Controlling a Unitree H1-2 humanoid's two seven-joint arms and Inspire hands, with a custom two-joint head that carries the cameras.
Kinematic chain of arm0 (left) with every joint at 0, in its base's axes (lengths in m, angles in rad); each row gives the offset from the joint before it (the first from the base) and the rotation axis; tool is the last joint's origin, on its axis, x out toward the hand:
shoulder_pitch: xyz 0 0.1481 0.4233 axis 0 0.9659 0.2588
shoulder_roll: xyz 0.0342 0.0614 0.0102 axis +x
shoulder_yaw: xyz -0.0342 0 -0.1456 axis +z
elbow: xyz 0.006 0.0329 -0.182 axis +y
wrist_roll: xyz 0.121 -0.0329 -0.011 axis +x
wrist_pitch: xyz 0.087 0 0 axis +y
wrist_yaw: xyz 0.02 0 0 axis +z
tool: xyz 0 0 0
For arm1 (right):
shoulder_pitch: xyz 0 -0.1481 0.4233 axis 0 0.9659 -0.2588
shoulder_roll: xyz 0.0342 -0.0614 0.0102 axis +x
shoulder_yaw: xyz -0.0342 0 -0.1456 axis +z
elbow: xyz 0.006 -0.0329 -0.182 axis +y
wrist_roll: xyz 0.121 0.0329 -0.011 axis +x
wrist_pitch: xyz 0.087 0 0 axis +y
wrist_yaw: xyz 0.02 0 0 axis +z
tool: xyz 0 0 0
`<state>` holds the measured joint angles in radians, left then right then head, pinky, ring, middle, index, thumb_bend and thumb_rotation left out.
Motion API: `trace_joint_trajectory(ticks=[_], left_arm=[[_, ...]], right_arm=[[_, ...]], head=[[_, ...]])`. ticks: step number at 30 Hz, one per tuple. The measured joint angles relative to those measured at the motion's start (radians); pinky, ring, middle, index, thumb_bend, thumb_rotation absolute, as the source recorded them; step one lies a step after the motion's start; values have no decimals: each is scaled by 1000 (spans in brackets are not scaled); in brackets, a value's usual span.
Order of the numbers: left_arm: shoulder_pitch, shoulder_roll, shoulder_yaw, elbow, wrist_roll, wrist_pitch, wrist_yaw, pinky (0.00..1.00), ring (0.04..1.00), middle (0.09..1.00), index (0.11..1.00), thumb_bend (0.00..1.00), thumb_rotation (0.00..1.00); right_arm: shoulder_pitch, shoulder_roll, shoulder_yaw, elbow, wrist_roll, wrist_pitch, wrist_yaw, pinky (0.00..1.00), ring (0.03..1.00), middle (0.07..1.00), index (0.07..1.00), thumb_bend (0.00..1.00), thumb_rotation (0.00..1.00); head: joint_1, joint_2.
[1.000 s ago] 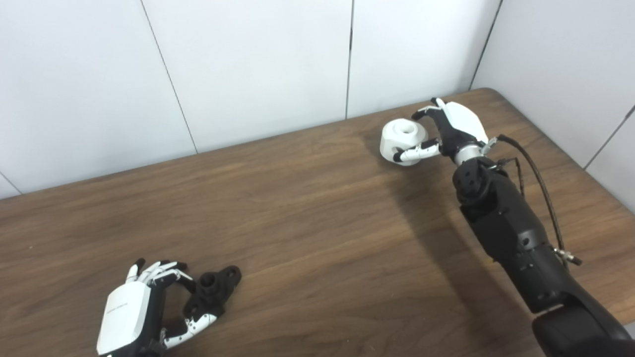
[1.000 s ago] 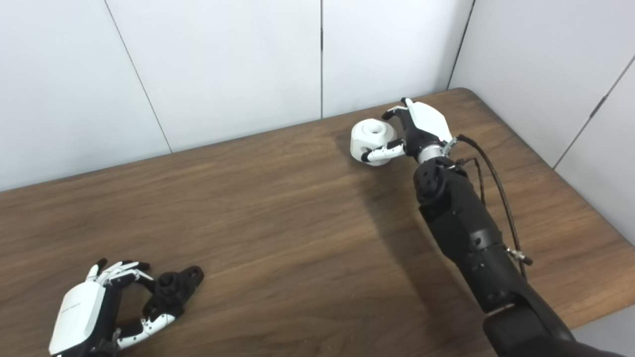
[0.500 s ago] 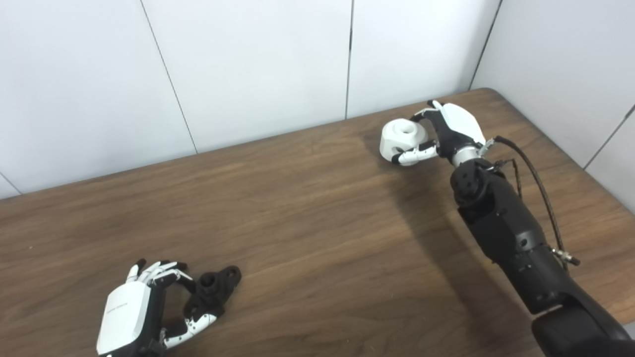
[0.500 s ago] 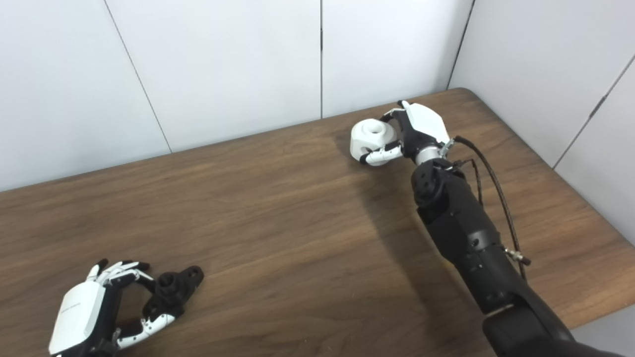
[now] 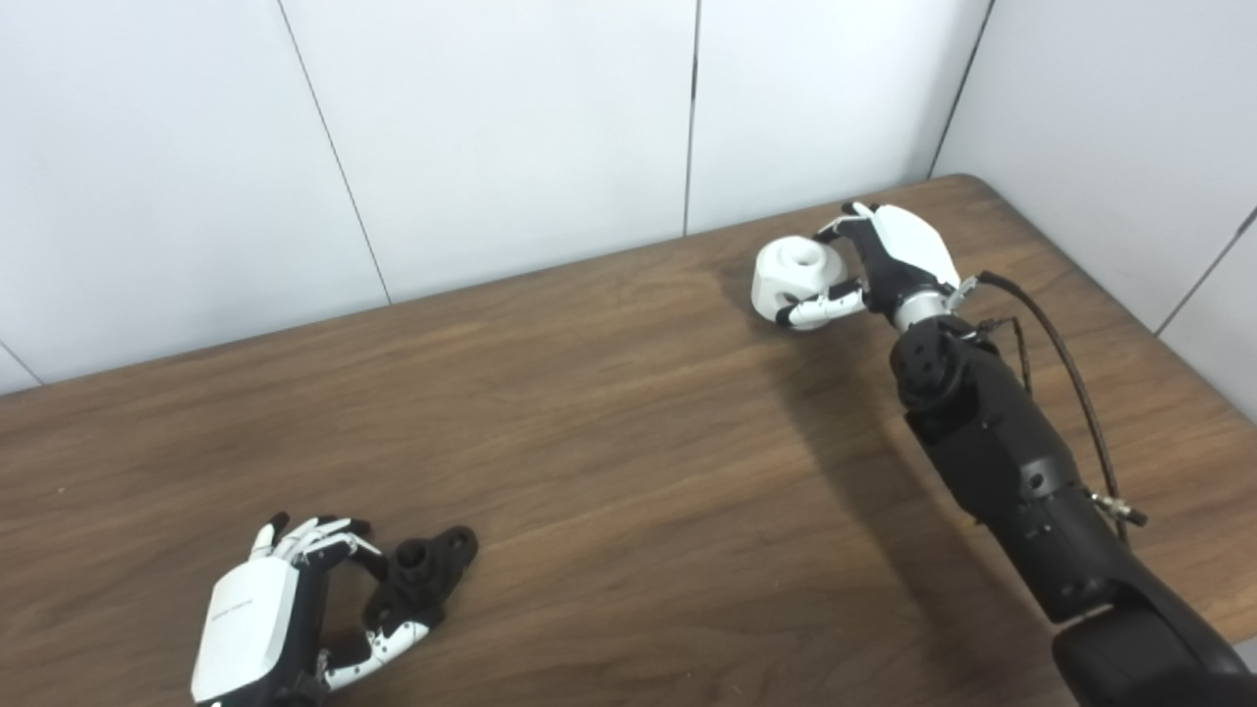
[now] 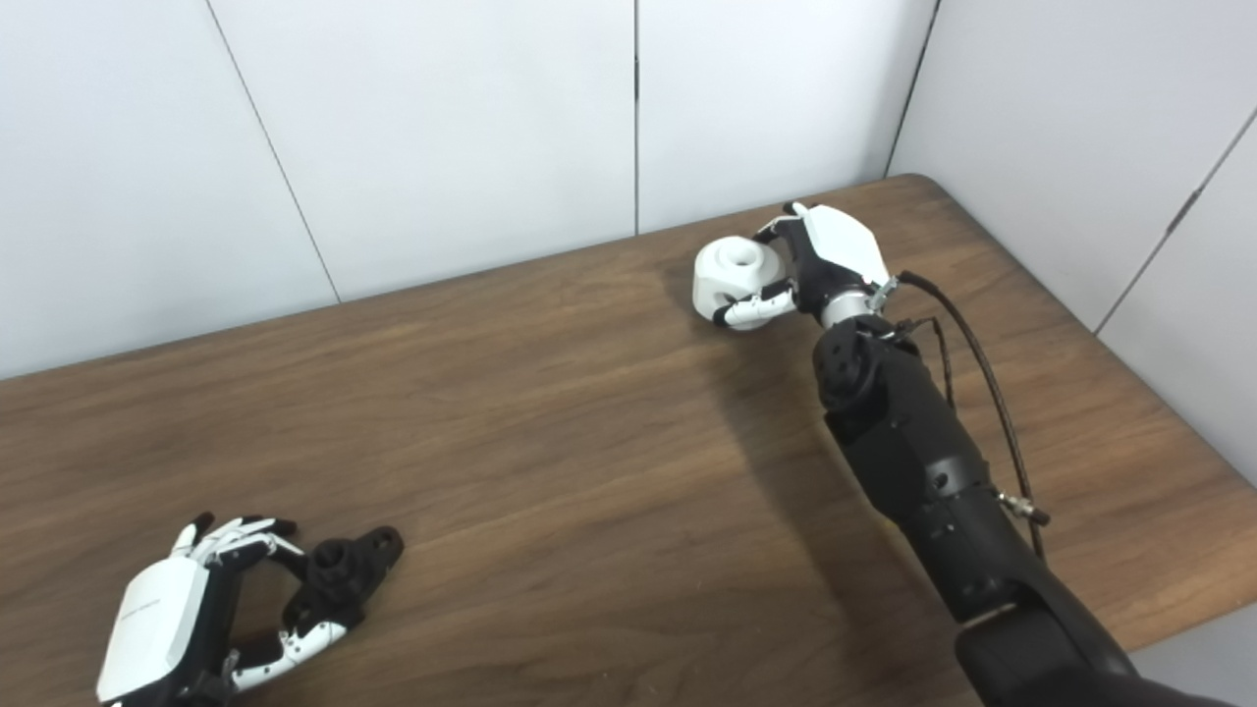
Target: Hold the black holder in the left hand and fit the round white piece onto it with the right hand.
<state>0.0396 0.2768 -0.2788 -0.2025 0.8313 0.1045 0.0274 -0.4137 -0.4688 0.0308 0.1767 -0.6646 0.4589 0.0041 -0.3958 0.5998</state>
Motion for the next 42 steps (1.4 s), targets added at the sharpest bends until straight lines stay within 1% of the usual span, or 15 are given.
trace_joint_trajectory(ticks=[1, 2, 4, 9, 15, 19, 22, 24, 26, 28, 33, 37, 38, 41, 42], left_arm=[[0, 0, 0, 0, 1, 0, 0, 984, 851, 761, 484, 521, 44], [0, 0, 0, 0, 1, 0, 0, 984, 851, 762, 484, 521, 44], [0, 0, -1, 0, 3, 1, -1, 988, 853, 764, 484, 521, 44], [-1, 0, -1, -2, 12, 2, -5, 990, 853, 764, 484, 521, 44], [-1, 0, -1, -2, 13, 2, -6, 986, 852, 763, 484, 521, 44], [-2, 0, -1, -2, 18, 1, -7, 984, 852, 761, 484, 521, 44], [-2, -1, -1, -2, 19, 2, -6, 985, 855, 762, 484, 521, 44], [-2, -2, -2, -2, 20, 3, -7, 991, 858, 764, 484, 521, 44], [-2, -4, -5, -2, 23, 4, -7, 990, 856, 765, 484, 521, 45], [-2, -6, -7, -2, 28, 6, -7, 990, 856, 764, 484, 521, 45], [-3, -9, -11, -2, 36, 6, -7, 996, 859, 766, 484, 521, 46], [-3, -13, -16, -1, 43, 5, -1, 1000, 861, 764, 484, 522, 46], [-3, -16, -17, 1, 46, 5, 3, 1000, 861, 764, 484, 522, 46], [-3, -24, -20, 9, 56, 4, 15, 1000, 866, 766, 484, 522, 47], [-3, -26, -21, 11, 60, 4, 18, 1000, 869, 768, 484, 522, 47]], right_arm=[[1, 5, -8, 1, 10, -5, -16, 1000, 1000, 920, 539, 630, 195], [1, 9, -13, 1, 17, -11, -28, 1000, 1000, 916, 515, 577, 173], [5, 15, -19, 3, 30, -32, -52, 1000, 985, 896, 492, 532, 151], [15, 26, -30, 10, 51, -61, -105, 1000, 948, 856, 485, 517, 142], [19, 27, -29, 12, 60, -66, -120, 1000, 943, 850, 486, 517, 140], [19, 27, -29, 21, 62, -70, -125, 980, 941, 846, 486, 518, 138], [19, 26, -29, 22, 65, -75, -125, 954, 938, 845, 487, 518, 137], [23, 26, -29, 17, 66, -80, -125, 911, 932, 844, 486, 519, 137], [38, 23, -28, -8, 67, -88, -124, 888, 928, 842, 486, 519, 138], [53, 22, -24, -43, 67, -92, -116, 872, 927, 844, 485, 520, 140], [77, 0, 4, -186, 62, -90, -45, 846, 933, 847, 485, 521, 140], [81, -6, 12, -270, 63, -76, 10, 800, 928, 836, 485, 523, 139], [83, -5, 14, -291, 65, -74, 28, 799, 929, 836, 485, 523, 139], [89, -6, 30, -348, 59, -56, 84, 774, 909, 831, 484, 523, 142], [89, -8, 43, -370, 48, -43, 106, 789, 915, 834, 484, 523, 143]], head=[[0, 0], [5, 2], [5, 2], [8, 5], [12, 2], [21, 2], [28, 3], [38, 5], [57, 8], [77, 11], [106, 17], [178, 26], [178, 26], [213, 29], [213, 29]])
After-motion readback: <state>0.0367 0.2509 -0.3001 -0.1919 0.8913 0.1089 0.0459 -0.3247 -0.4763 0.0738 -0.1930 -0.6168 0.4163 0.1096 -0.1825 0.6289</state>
